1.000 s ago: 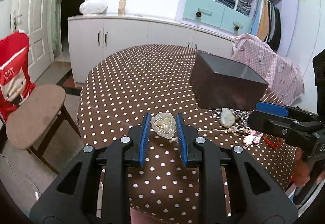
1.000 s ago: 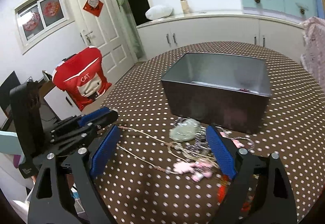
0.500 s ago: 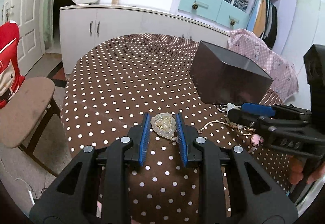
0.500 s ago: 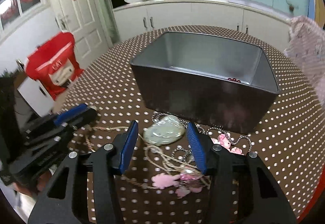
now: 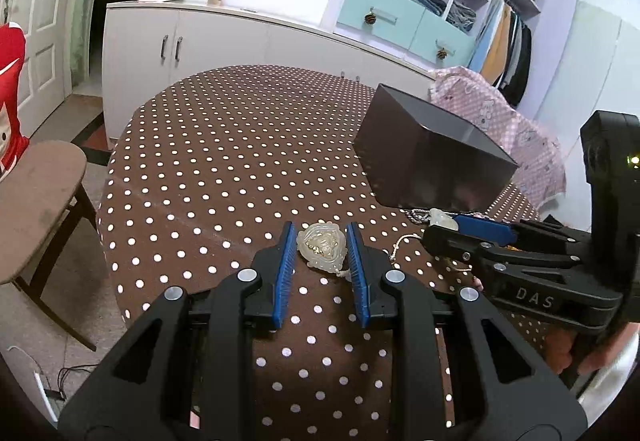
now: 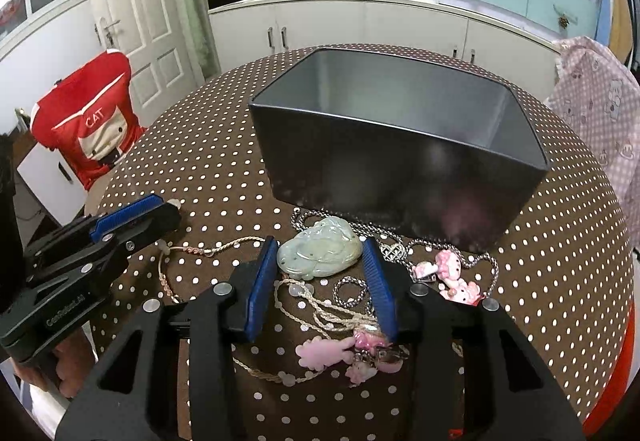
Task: Organize jewelry
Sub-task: 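Lift both pendants and carry them over the tin box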
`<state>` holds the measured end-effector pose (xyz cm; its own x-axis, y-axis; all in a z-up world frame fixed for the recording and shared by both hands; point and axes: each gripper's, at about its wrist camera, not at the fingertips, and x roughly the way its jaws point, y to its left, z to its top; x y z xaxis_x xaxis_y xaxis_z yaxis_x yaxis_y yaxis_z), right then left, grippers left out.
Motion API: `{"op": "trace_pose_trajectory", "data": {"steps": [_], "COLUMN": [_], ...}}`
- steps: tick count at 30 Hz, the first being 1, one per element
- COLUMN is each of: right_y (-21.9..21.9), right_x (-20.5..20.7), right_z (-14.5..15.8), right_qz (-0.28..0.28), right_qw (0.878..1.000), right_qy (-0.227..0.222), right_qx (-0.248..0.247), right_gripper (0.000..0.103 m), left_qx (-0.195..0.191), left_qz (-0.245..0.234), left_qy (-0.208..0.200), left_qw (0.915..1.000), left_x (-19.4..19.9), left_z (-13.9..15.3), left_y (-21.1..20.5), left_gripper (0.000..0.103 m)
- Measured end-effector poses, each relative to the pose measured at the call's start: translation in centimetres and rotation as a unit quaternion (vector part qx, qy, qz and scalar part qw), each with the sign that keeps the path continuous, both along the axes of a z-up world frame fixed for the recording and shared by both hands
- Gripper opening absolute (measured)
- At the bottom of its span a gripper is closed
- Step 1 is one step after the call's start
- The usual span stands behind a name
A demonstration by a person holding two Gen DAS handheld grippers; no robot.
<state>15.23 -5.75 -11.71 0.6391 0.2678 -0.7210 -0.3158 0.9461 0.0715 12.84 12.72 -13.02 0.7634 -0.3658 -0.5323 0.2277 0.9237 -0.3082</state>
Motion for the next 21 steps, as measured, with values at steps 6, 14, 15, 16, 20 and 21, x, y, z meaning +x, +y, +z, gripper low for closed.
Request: {"op": "trace_pose_trajectory", "data": {"steps": [6, 14, 15, 16, 20, 21], "right_y": [-0.7, -3.0, -3.3, -3.7, -4.9, -5.4], "right_x": [-0.8, -2.4, -2.4, -2.5, -2.9, -2.9], "right_z": [1.0, 3.3, 3.6, 4.0, 5.3, 5.6], "right_qz": [0.0, -0.015, -0.02, -0.025, -0.042, -0.046], "right_qw": [1.0, 0.998, 0.998, 0.997, 0.996, 0.995], "right_qy": [-0.003, -0.031, -0.035, -0.041, -0.063, -0.068], "right_qx": [0.029, 0.052, 0.053, 0.054, 0.053, 0.055], "right_gripper": [0.041, 0.041, 0.041, 0.041, 0.041, 0.041], "left_qx": [-0.008, -0.062, -0.063, -0.062, -0.056, -0.058], "left_qz": [-0.005, -0.016, -0.016, -0.016, -0.02, -0.024], "left_qy": [-0.008, -0.025, -0.027, -0.032, -0.041, -0.044], "left_qw": [0.9999, 0.9976, 0.9975, 0.9975, 0.9974, 0.9971], "left_x": [-0.1, -0.3, -0.3, -0.3, -0.2, -0.1], "left_z": [0.7, 2.8, 3.1, 3.6, 5.1, 5.8], "left_y": [0.1, 1.5, 1.6, 1.5, 1.1, 1.0], "left_gripper": [0.026, 0.026, 0.026, 0.026, 0.026, 0.026]}}
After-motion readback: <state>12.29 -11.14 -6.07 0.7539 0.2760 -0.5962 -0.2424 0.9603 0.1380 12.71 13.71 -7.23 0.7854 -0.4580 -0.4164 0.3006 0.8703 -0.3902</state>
